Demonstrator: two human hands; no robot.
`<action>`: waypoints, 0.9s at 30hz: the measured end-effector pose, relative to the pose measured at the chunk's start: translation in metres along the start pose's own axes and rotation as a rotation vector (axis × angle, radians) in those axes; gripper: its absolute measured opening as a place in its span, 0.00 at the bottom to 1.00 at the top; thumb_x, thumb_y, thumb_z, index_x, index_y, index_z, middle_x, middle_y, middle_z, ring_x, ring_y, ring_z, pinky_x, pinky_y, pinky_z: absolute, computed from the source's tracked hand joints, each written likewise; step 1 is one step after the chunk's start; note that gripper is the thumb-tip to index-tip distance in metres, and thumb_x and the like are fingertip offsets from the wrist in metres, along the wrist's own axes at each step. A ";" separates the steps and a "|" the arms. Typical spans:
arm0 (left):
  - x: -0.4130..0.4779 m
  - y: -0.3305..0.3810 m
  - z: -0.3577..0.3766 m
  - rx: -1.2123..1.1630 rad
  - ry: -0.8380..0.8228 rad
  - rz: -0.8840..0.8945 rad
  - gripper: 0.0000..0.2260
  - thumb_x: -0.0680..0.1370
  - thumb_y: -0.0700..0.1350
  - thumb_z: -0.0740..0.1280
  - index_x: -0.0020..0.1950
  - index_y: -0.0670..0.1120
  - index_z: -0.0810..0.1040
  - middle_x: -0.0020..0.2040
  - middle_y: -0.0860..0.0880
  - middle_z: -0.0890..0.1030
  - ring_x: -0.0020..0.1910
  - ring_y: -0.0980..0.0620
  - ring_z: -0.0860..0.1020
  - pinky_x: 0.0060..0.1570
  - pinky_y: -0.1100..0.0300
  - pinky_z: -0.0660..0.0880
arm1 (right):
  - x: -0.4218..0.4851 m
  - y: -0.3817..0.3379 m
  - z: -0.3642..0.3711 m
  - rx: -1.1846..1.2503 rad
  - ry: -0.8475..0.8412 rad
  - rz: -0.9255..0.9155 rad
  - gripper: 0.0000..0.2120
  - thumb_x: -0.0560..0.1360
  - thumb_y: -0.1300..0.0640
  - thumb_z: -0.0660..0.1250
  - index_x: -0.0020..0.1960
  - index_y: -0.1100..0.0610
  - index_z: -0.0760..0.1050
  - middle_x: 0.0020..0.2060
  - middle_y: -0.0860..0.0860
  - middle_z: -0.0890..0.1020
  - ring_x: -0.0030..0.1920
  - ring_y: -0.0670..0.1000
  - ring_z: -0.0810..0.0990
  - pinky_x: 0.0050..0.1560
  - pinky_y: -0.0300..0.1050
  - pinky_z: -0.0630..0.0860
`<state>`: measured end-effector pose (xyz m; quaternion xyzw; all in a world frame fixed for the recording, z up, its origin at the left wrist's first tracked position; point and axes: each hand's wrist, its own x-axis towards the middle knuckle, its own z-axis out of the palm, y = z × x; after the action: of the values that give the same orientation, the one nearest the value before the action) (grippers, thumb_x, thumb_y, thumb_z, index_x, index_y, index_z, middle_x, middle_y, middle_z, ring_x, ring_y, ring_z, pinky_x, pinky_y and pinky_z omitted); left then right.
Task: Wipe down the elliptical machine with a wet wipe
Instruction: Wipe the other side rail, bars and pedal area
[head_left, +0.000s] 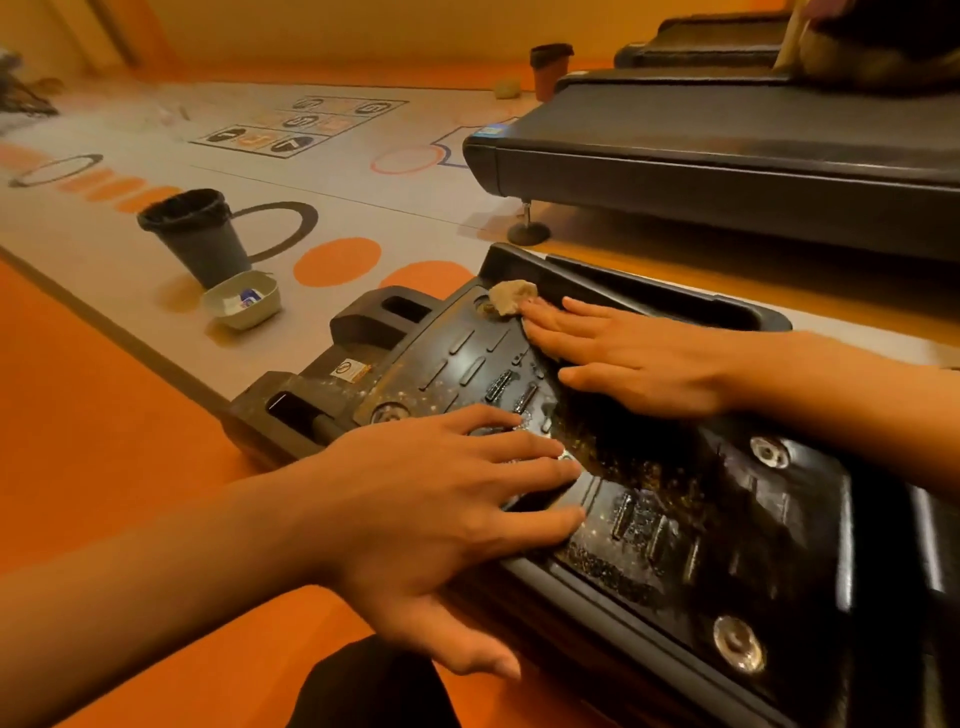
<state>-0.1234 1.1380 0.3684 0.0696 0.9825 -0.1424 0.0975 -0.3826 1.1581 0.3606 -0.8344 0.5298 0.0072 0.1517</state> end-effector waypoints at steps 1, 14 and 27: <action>0.000 0.000 0.000 0.006 0.001 -0.002 0.41 0.78 0.74 0.49 0.80 0.47 0.64 0.80 0.39 0.67 0.79 0.41 0.64 0.77 0.42 0.61 | 0.015 -0.002 -0.002 -0.002 0.025 -0.011 0.27 0.88 0.52 0.47 0.81 0.52 0.37 0.77 0.43 0.34 0.68 0.28 0.27 0.60 0.19 0.27; -0.001 -0.001 -0.002 0.031 -0.005 -0.018 0.41 0.77 0.76 0.53 0.80 0.49 0.64 0.81 0.42 0.66 0.80 0.43 0.64 0.77 0.45 0.62 | 0.008 -0.017 0.022 -0.088 0.239 0.129 0.31 0.84 0.41 0.43 0.83 0.52 0.43 0.83 0.47 0.43 0.76 0.37 0.36 0.65 0.26 0.23; -0.002 0.000 0.008 0.077 0.135 -0.034 0.41 0.78 0.77 0.49 0.78 0.49 0.71 0.77 0.44 0.72 0.74 0.44 0.74 0.73 0.48 0.70 | -0.153 -0.033 0.078 -0.043 0.134 0.621 0.42 0.70 0.36 0.25 0.82 0.48 0.39 0.79 0.43 0.38 0.75 0.35 0.32 0.67 0.34 0.18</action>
<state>-0.1204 1.1354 0.3609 0.0659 0.9817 -0.1767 0.0257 -0.4082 1.3262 0.3207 -0.6342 0.7679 0.0095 0.0893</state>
